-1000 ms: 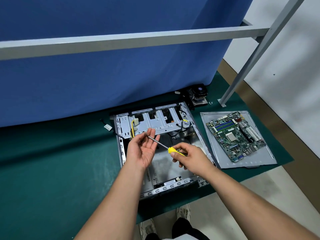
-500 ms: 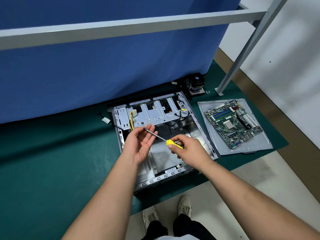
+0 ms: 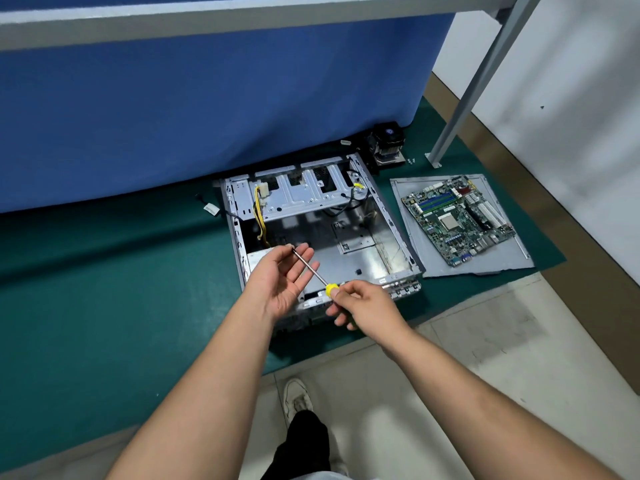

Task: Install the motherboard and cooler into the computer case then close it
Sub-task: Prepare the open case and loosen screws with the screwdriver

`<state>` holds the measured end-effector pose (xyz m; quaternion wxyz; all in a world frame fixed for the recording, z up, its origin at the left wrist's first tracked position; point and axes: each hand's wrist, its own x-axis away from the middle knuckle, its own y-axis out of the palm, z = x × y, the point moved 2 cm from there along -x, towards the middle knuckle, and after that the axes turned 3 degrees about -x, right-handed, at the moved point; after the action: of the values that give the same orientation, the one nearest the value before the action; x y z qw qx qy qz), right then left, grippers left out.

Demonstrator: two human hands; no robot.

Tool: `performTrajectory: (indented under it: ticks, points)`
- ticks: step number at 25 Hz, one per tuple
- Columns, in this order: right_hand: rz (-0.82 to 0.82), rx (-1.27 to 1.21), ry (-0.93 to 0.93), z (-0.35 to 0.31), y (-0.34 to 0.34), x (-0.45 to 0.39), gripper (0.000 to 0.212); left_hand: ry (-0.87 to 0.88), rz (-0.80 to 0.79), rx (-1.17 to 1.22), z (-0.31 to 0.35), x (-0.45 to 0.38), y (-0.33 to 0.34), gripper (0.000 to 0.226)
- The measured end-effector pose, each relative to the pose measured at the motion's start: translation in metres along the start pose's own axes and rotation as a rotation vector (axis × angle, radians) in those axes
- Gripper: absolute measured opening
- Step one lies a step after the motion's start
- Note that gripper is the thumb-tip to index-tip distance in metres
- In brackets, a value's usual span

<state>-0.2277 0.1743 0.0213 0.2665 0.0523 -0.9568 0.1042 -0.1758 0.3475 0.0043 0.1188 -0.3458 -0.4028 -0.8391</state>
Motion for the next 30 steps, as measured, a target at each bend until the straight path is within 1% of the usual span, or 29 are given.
performTrajectory:
  ticks: [2, 5, 10, 14, 20, 30]
  points:
    - [-0.024, -0.044, 0.033, 0.019, 0.001, 0.027, 0.028, -0.012, 0.001, -0.038, -0.020, 0.017, -0.011, 0.015]
    - [-0.057, -0.086, 0.079, 0.050, 0.007, 0.061, 0.030, -0.023, 0.007, -0.066, -0.048, 0.038, -0.031, 0.014]
    - [-0.084, -0.192, 0.139, 0.093, 0.024, 0.093, 0.019, -0.005, 0.020, -0.115, -0.076, 0.057, -0.063, 0.015]
    - [-0.055, -0.253, 0.194, 0.115, 0.040, 0.097, 0.020, -0.041, 0.059, -0.174, -0.082, 0.056, -0.077, 0.013]
    - [-0.010, -0.336, 0.230, 0.123, 0.053, 0.091, 0.016, -0.082, 0.063, -0.199, -0.081, 0.046, -0.080, 0.016]
    - [0.037, -0.344, 0.215, 0.123, 0.054, 0.083, 0.017, -0.093, 0.062, -0.173, -0.075, 0.042, -0.079, 0.014]
